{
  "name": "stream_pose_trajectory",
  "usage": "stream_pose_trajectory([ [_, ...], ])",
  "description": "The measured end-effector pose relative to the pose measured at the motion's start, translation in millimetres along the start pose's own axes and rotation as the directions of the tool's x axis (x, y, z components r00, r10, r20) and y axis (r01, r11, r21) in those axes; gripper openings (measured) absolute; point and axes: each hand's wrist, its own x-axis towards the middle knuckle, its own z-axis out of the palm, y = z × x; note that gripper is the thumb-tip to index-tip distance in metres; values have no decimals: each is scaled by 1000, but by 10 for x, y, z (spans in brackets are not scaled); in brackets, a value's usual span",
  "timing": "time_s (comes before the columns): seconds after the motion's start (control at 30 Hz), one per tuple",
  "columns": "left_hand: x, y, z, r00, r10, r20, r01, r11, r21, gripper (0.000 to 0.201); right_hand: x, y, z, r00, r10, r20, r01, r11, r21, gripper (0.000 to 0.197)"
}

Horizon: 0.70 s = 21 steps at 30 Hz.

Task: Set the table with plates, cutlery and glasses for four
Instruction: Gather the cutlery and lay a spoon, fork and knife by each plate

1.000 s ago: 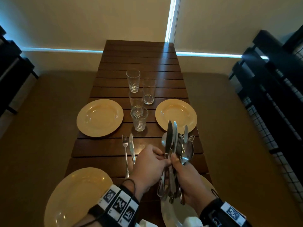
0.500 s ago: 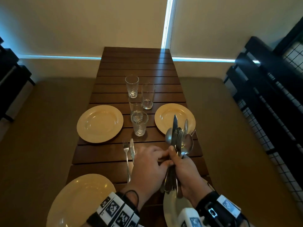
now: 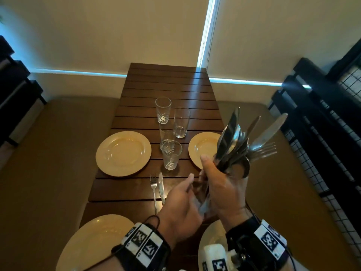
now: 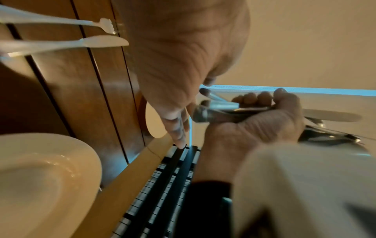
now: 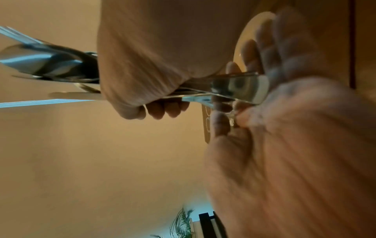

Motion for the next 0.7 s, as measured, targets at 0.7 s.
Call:
stream_pose_trajectory([
  [0.7,190,117,-261,999,-7,52,-1,989,150,45,47,266,-81,938,324,124,-347,884,313,21],
])
